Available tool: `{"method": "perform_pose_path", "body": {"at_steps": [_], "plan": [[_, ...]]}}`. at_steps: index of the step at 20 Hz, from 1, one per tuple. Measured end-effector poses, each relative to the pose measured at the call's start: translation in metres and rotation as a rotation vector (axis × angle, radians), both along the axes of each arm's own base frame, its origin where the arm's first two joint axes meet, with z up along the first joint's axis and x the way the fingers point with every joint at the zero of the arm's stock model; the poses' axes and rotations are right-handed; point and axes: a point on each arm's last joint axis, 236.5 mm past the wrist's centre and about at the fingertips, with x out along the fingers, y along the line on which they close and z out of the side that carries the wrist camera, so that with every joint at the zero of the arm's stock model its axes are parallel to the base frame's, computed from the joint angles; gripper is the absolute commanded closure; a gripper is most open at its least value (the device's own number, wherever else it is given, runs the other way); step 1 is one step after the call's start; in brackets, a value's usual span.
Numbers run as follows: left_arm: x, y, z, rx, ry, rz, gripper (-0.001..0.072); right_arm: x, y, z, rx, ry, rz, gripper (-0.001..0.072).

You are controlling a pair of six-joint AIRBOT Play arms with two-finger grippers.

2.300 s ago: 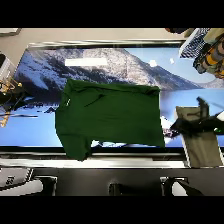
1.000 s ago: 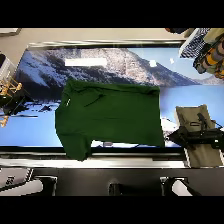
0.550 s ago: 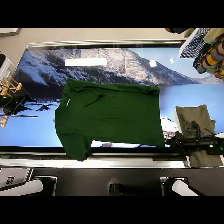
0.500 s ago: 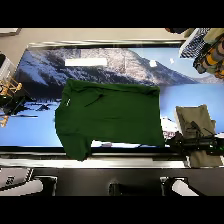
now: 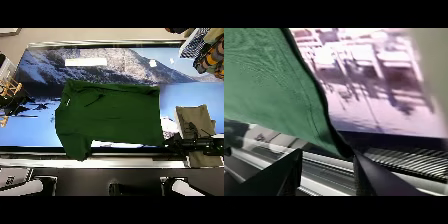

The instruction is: Fold the clothes and pants, and hang the long-sleeved shirts on hangers.

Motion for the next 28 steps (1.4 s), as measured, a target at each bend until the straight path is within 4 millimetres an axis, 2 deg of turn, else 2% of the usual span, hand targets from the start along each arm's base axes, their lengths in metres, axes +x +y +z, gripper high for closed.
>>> {"method": "perform_pose_path", "body": {"at_steps": [3, 5, 6, 8, 11, 15, 17, 22, 24, 28], "plan": [[0.000, 0.000, 0.000, 0.000, 0.000, 0.000, 0.0203, -0.003, 0.015, -0.005, 0.018, 0.009, 0.024, 0.0328], [0.000, 0.000, 0.000, 0.001, 0.000, -0.001, 0.0203, -0.003, 0.019, -0.010, 0.007, 0.010, 0.032, 0.0488], [0.000, 0.000, 0.000, 0.004, -0.002, -0.010, 0.0203, -0.002, 0.019, -0.013, -0.005, 0.009, 0.030, 0.0531], [-0.004, -0.001, -0.003, 0.010, -0.001, -0.044, 0.0203, 0.000, 0.019, -0.016, -0.019, -0.001, 0.031, 0.0675], [-0.018, 0.003, -0.017, 0.012, 0.018, -0.079, 0.0203, 0.000, 0.020, -0.017, -0.023, -0.015, 0.040, 0.0678], [-0.058, 0.003, -0.055, -0.033, 0.070, -0.118, 0.0204, 0.007, 0.015, -0.015, -0.058, -0.060, 0.039, 0.0677], [-0.072, -0.009, -0.072, -0.084, 0.071, -0.148, 0.0204, 0.011, 0.011, -0.013, -0.084, -0.088, 0.041, 0.0677], [-0.099, -0.053, -0.100, -0.216, 0.065, -0.219, 0.0204, 0.014, 0.007, -0.009, -0.116, -0.125, 0.055, 0.0677], [-0.112, -0.066, -0.110, -0.252, 0.079, -0.236, 0.0204, 0.013, 0.008, -0.008, -0.113, -0.127, 0.058, 0.0677], [-0.123, -0.083, -0.119, -0.303, 0.078, -0.250, 0.0204, 0.015, 0.012, -0.003, -0.092, -0.134, 0.054, 0.0677]]}}
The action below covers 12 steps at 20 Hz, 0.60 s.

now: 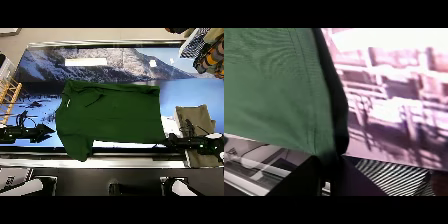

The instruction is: Fold the clothes and pants, and hang the long-sleeved shirts on hangers.

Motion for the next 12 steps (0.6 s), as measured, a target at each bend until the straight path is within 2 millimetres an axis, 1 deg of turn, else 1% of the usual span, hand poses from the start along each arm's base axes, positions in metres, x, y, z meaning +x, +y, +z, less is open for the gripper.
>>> {"method": "perform_pose_path", "body": {"at_steps": [6, 12], "plan": [[0.000, -0.011, -0.007, -0.021, -0.016, 0.015, 0.0204, 0.004, 0.005, 0.006, 0.032, -0.013, -0.013, 0.0676], [0.005, -0.024, -0.014, 0.001, -0.027, -0.016, 0.0217, 0.006, 0.008, 0.009, 0.050, -0.019, -0.017, 0.0677]]}}
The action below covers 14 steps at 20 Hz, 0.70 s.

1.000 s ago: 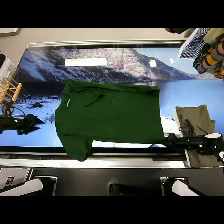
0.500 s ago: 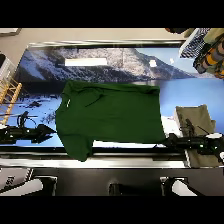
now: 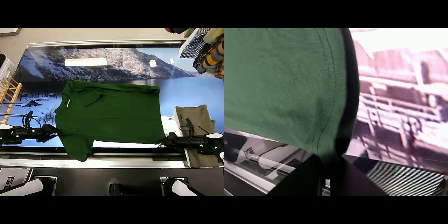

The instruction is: Fold the clothes and pants, and hang the long-sleeved shirts on hangers.

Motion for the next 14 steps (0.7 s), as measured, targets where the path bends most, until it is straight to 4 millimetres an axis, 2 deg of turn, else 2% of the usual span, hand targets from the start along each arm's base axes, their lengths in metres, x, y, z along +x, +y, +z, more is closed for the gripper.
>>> {"method": "perform_pose_path", "body": {"at_steps": [4, 5, 7, 8, 11, 14], "plan": [[0.001, -0.009, -0.004, 0.007, 0.000, -0.027, 0.0217, 0.000, 0.001, 0.001, 0.006, -0.001, 0.000, 0.0677], [0.001, -0.012, -0.005, 0.005, 0.003, -0.034, 0.0237, 0.000, 0.001, 0.001, 0.008, -0.001, 0.000, 0.0677], [0.000, -0.014, -0.010, 0.017, 0.010, -0.050, 0.0498, 0.000, 0.002, 0.002, 0.010, -0.001, 0.000, 0.0677], [-0.002, -0.014, -0.013, 0.027, 0.014, -0.059, 0.0564, 0.000, 0.002, 0.002, 0.011, -0.002, -0.001, 0.0677], [-0.004, -0.017, -0.015, 0.028, 0.022, -0.074, 0.0690, 0.002, 0.003, 0.003, 0.017, -0.005, -0.006, 0.0677], [-0.002, -0.017, -0.013, 0.029, 0.017, -0.082, 0.0691, 0.004, 0.007, 0.008, 0.043, -0.021, -0.002, 0.0678]]}}
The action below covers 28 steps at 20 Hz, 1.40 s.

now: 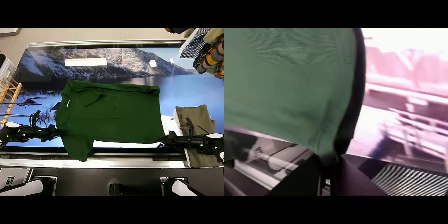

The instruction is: Fold the clothes and pants, and hang the long-sleeved shirts on hangers.

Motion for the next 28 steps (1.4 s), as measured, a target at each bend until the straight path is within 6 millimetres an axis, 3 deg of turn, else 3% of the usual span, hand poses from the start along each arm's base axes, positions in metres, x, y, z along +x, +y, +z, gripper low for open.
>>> {"method": "perform_pose_path", "body": {"at_steps": [4, 6, 8, 10, 12, 14, 15, 18, 21, 23, 25, 28], "plan": [[0.023, 0.004, 0.013, 0.024, -0.063, -0.009, 0.0693, 0.026, 0.014, 0.021, 0.003, -0.114, 0.057, 0.0679], [0.048, -0.002, 0.035, 0.011, -0.129, -0.016, 0.0693, 0.057, 0.020, 0.037, -0.061, -0.203, 0.096, 0.0679], [0.084, -0.006, 0.068, 0.019, -0.221, -0.020, 0.0693, 0.101, 0.026, 0.068, -0.147, -0.329, 0.124, 0.0679], [0.122, -0.010, 0.116, 0.038, -0.333, -0.034, 0.0694, 0.155, 0.036, 0.126, -0.255, -0.510, 0.151, 0.0679], [0.159, -0.009, 0.182, 0.091, -0.475, -0.043, 0.0694, 0.197, 0.045, 0.203, -0.356, -0.698, 0.153, 0.0679], [0.182, -0.001, 0.260, 0.182, -0.617, -0.033, 0.0694, 0.220, 0.049, 0.292, -0.437, -0.877, 0.125, 0.0679], [0.186, 0.006, 0.300, 0.235, -0.685, -0.017, 0.0694, 0.222, 0.050, 0.338, -0.468, -0.959, 0.106, 0.0679], [0.167, 0.026, 0.424, 0.400, -0.878, 0.078, 0.0694, 0.191, 0.054, 0.453, -0.517, -1.161, 0.059, 0.0679], [0.110, 0.037, 0.516, 0.489, -1.031, 0.211, 0.0694, 0.126, 0.057, 0.542, -0.526, -1.335, -0.015, 0.0679], [0.066, 0.036, 0.553, 0.514, -1.099, 0.274, 0.0694, 0.077, 0.057, 0.587, -0.522, -1.442, -0.072, 0.0680], [0.026, 0.040, 0.572, 0.547, -1.128, 0.333, 0.0694, 0.033, 0.054, 0.624, -0.508, -1.536, -0.148, 0.0680], [-0.022, 0.055, 0.581, 0.625, -1.123, 0.417, 0.0694, -0.010, 0.046, 0.648, -0.503, -1.588, -0.237, 0.0680]]}}
